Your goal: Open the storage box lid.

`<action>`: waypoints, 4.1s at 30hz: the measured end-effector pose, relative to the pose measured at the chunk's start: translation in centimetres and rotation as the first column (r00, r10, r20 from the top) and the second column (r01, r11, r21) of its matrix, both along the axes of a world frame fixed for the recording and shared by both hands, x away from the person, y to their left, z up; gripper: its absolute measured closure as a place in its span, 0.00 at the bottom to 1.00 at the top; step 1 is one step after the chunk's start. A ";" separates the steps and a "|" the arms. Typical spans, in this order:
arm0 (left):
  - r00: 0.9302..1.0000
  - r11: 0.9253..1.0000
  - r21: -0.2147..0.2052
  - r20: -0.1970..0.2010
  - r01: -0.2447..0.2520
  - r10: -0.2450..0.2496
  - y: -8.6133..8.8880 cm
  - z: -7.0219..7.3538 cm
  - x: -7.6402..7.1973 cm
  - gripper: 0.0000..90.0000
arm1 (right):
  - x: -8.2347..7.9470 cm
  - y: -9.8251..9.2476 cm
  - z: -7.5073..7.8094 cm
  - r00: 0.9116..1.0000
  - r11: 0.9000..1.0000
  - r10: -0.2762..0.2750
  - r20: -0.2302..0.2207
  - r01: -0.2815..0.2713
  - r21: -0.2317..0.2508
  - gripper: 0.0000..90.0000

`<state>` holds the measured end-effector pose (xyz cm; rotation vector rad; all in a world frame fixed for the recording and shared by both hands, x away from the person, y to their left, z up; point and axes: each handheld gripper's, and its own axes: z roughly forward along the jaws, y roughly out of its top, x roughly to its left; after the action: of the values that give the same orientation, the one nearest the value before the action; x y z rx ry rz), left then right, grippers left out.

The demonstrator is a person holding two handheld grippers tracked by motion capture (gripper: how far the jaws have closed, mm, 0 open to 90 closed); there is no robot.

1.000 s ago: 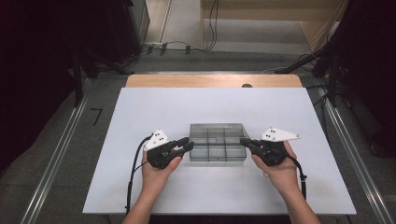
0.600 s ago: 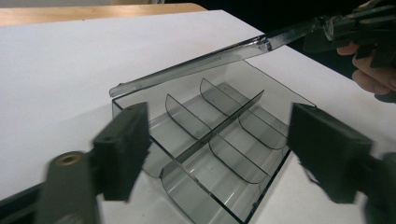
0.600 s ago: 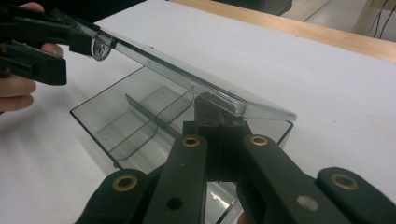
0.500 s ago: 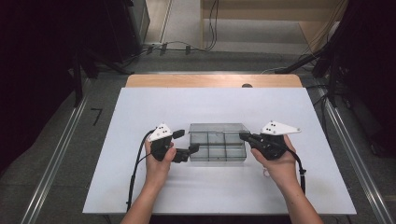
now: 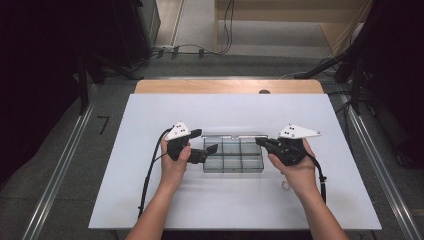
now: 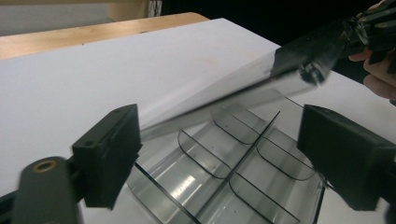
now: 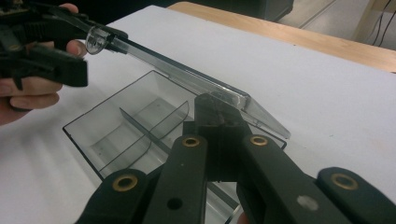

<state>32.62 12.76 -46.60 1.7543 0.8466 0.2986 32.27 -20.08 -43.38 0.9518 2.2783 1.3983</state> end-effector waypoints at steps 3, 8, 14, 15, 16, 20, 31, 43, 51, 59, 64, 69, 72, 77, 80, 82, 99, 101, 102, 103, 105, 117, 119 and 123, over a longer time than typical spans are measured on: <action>1.000 1.000 0.019 0.008 -0.012 0.012 -0.3 0.2 0.3 0.19 | 0.2 0.2 0.1 1.000 1.000 0.004 0.011 -0.004 -0.020 0.99; 0.999 0.998 0.041 0.011 -0.053 0.053 -0.5 0.1 0.6 0.28 | 0.5 0.1 0.5 0.999 0.999 0.006 0.040 -0.004 -0.037 0.99; 0.998 0.998 0.003 0.009 -0.066 0.066 -0.2 0.3 0.7 0.43 | 0.6 -0.2 0.5 0.999 0.999 0.010 0.037 -0.009 -0.040 0.99; 0.998 0.998 0.003 0.010 -0.064 0.064 -0.1 0.3 0.8 0.44 | 0.5 -0.2 0.5 0.999 0.999 0.014 0.035 -0.012 -0.042 0.99; 0.998 0.998 0.003 0.007 -0.066 0.066 -0.1 0.3 0.8 0.46 | 0.5 -0.3 0.5 0.999 0.999 0.020 0.032 -0.019 -0.044 0.99; 0.998 0.998 0.005 -0.001 -0.062 0.062 0.0 0.2 0.8 0.49 | 0.2 -1.2 0.4 1.000 0.999 0.031 -0.003 -0.031 -0.025 0.98; 0.997 0.997 -0.010 -0.004 -0.074 0.073 0.3 0.5 1.2 0.54 | -0.1 -3.8 0.6 0.996 0.996 0.084 -0.004 -0.084 0.013 0.51; 0.998 0.998 -0.022 -0.004 -0.057 0.057 0.0 1.1 1.8 0.56 | 1.8 -2.0 0.7 0.999 0.999 -0.037 0.024 0.037 -0.003 0.00; 0.998 0.997 -0.043 -0.026 -0.057 0.056 0.1 1.2 2.0 0.57 | 3.7 -1.2 0.0 0.998 0.998 -0.053 -0.037 0.053 0.023 0.15; 0.998 0.997 -0.044 -0.033 -0.063 0.061 0.2 1.4 2.6 0.60 | 4.8 -0.2 -0.5 0.993 0.995 -0.103 -0.053 0.102 -0.019 0.48; 0.997 0.997 -0.042 -0.036 -0.064 0.062 0.2 1.4 3.1 0.61 | 5.2 0.1 -0.7 0.995 0.997 -0.074 -0.060 0.074 -0.014 0.61; 0.997 0.996 -0.059 -0.045 -0.070 0.068 0.4 1.3 3.4 0.64 | 5.5 0.2 -0.7 0.996 0.997 -0.072 -0.057 0.072 0.004 0.65; 0.996 0.995 -0.067 -0.052 -0.074 0.070 0.5 1.1 3.6 0.64 | 5.6 0.0 -0.9 0.995 0.997 -0.073 -0.066 0.074 0.016 0.68; 0.995 0.993 -0.079 -0.063 -0.084 0.079 0.6 0.9 3.9 0.66 | 5.8 -0.1 -0.9 0.995 0.997 -0.080 -0.060 0.081 0.015 0.71; 0.994 0.993 -0.087 -0.073 -0.086 0.079 0.7 0.7 4.1 0.66 | 6.0 -0.2 -1.0 0.995 0.997 -0.078 -0.055 0.079 0.024 0.73; 0.994 0.992 -0.092 -0.073 -0.085 0.078 0.7 0.6 4.2 0.66 | 6.1 -0.3 -1.1 0.995 0.996 -0.083 -0.059 0.085 0.029 0.74; 0.984 0.990 -0.069 -0.135 -0.123 0.113 0.5 0.2 6.3 0.70 | 8.2 -0.2 -1.5 0.985 0.990 -0.125 -0.116 0.132 0.054 0.83; 0.982 0.989 -0.069 -0.145 -0.133 0.122 0.5 0.1 6.5 0.71 | 8.5 -0.1 -1.5 0.984 0.990 -0.129 -0.120 0.135 0.043 0.83; 0.981 0.988 -0.073 -0.149 -0.136 0.124 0.5 0.0 6.6 0.71 | 8.6 0.0 -1.5 0.984 0.990 -0.131 -0.122 0.137 0.037 0.83; 0.980 0.988 -0.069 -0.153 -0.138 0.126 0.5 0.0 6.7 0.72 | 8.7 0.0 -1.4 0.983 0.990 -0.135 -0.128 0.140 0.032 0.83; 0.979 0.988 -0.067 -0.161 -0.139 0.126 0.5 -0.1 6.9 0.73 | 9.0 0.0 -1.5 0.980 0.989 -0.136 -0.143 0.143 0.040 0.83; 0.963 0.981 -0.088 -0.224 -0.172 0.149 0.6 -0.8 7.8 0.77 | 10.2 -0.2 -2.3 0.974 0.987 -0.120 -0.194 0.138 0.083 0.81; 0.961 0.980 -0.087 -0.230 -0.178 0.154 0.5 -0.8 7.9 0.76 | 10.3 -0.2 -2.4 0.973 0.987 -0.119 -0.197 0.138 0.084 0.81; 0.957 0.981 -0.083 -0.246 -0.177 0.152 0.5 -1.2 8.2 0.74 | 10.6 -0.2 -2.7 0.971 0.986 -0.121 -0.208 0.142 0.088 0.80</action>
<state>40.79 13.22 -47.85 1.6449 1.1656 0.1504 42.83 -20.31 -46.07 1.3076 2.2526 1.4307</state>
